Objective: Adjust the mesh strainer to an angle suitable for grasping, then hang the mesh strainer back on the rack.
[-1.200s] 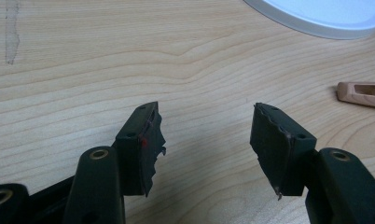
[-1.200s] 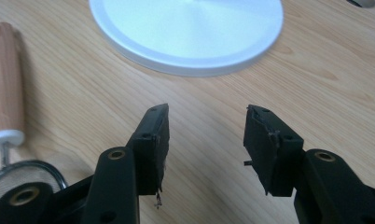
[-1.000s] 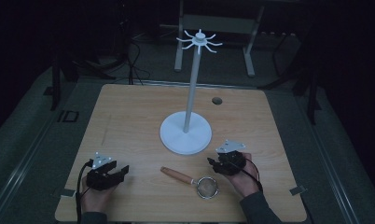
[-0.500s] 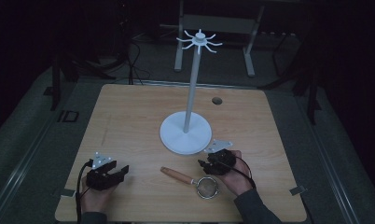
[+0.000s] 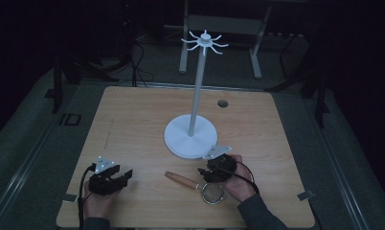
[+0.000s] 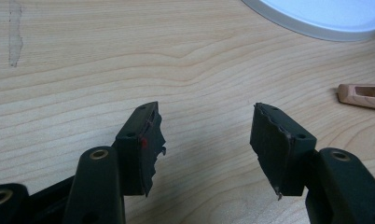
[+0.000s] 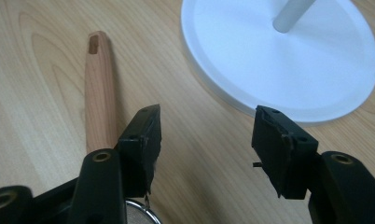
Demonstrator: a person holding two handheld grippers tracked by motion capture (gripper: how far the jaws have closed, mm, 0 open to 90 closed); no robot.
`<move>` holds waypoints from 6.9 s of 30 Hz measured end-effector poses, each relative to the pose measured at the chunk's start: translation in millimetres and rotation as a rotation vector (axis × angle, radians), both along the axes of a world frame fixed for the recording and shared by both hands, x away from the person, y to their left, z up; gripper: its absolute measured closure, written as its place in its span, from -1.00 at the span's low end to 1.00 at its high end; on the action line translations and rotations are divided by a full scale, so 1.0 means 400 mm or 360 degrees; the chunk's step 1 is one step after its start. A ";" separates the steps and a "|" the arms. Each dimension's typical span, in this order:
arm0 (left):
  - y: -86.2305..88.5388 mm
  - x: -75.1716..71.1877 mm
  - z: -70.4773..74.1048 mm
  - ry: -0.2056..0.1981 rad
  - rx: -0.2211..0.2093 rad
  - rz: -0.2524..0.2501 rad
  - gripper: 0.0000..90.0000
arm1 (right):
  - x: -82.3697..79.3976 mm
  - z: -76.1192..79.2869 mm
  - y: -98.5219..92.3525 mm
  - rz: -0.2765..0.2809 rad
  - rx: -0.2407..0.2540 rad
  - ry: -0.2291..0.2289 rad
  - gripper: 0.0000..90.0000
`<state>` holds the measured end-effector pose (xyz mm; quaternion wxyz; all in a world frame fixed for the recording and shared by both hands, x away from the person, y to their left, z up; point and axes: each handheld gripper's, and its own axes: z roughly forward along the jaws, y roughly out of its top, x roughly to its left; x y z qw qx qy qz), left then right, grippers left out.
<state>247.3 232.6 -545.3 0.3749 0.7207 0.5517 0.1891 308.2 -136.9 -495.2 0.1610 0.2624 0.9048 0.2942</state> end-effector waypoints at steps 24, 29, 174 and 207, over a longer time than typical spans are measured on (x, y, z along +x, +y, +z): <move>0.000 0.000 0.000 0.0000 0.0003 -0.0002 -0.04 | -0.011 -0.001 0.031 0.0131 -0.0158 0.0050 -0.11; -0.001 0.000 0.000 0.0001 0.0007 -0.0005 -0.04 | -0.014 -0.001 0.039 0.0168 -0.0199 0.0068 -0.11; -0.001 0.000 0.000 0.0001 0.0002 -0.0006 -0.05 | 0.041 0.156 0.046 -0.0168 0.0522 -0.0211 0.53; -0.001 0.000 0.000 0.0002 0.0001 -0.0005 -0.05 | 0.053 0.243 0.025 -0.0229 0.0697 -0.0356 0.53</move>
